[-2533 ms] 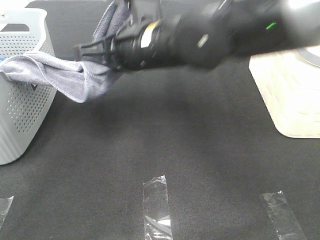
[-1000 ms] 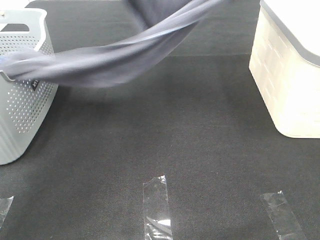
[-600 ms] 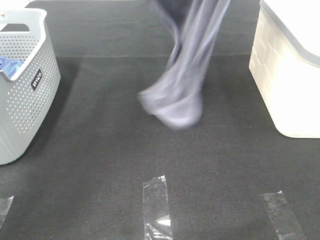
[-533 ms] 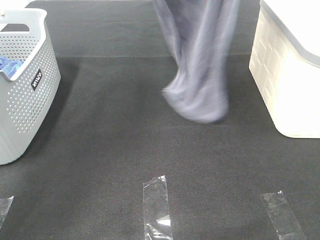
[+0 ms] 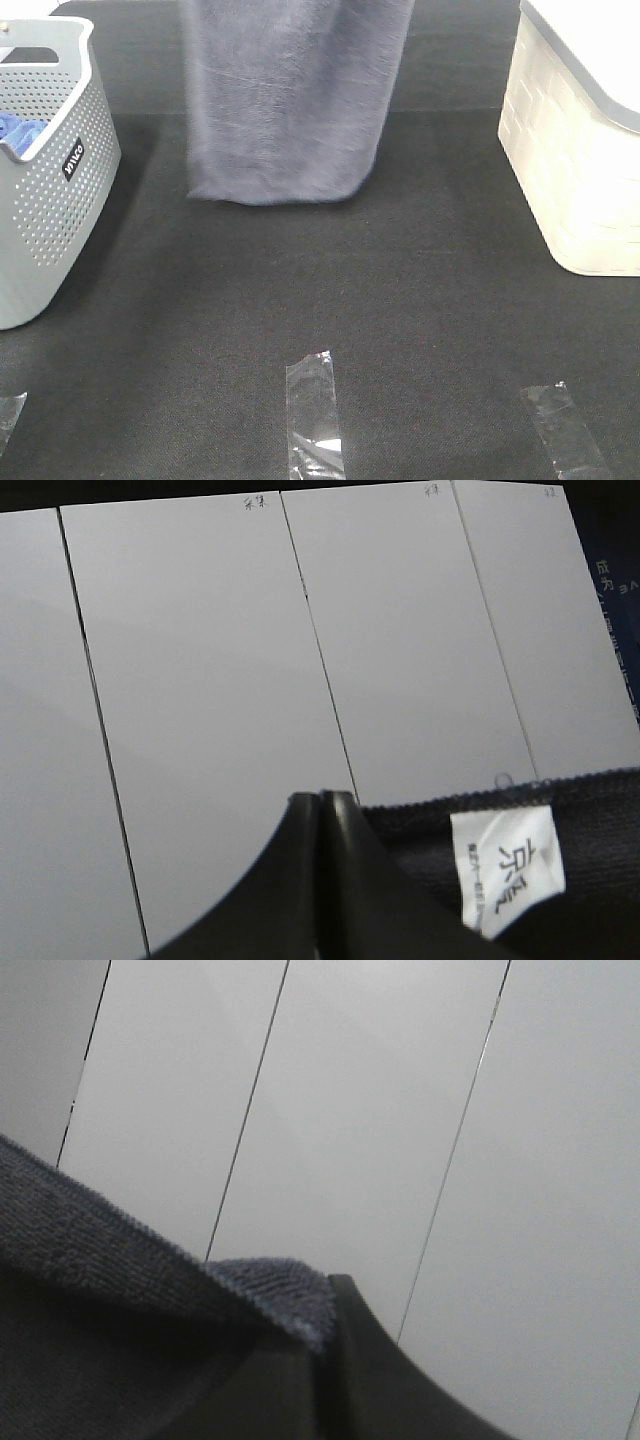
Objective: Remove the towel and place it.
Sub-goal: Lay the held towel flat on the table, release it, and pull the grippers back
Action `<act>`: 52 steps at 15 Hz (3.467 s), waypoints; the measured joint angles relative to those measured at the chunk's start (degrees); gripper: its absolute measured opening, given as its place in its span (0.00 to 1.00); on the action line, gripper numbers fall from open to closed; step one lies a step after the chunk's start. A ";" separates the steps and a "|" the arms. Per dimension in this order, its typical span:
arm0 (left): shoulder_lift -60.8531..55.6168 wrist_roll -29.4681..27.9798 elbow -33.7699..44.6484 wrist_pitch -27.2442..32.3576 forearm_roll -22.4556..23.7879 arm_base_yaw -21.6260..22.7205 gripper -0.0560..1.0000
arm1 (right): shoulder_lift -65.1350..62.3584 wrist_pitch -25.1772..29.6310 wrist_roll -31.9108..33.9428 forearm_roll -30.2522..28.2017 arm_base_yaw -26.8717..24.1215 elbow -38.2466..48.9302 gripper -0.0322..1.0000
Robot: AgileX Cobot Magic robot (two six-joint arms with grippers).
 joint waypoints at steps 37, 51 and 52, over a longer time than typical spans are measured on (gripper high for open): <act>-0.46 5.73 0.00 76.78 -25.67 -1.60 0.05 | 2.06 70.24 -14.55 38.50 -4.64 -0.63 0.03; -27.33 -6.02 52.48 76.49 -21.03 -20.68 0.05 | -23.20 76.26 -13.58 45.95 -5.33 41.42 0.03; -28.82 -8.19 56.38 75.86 -21.37 -22.46 0.05 | -25.61 76.26 -13.58 46.52 -5.33 45.89 0.03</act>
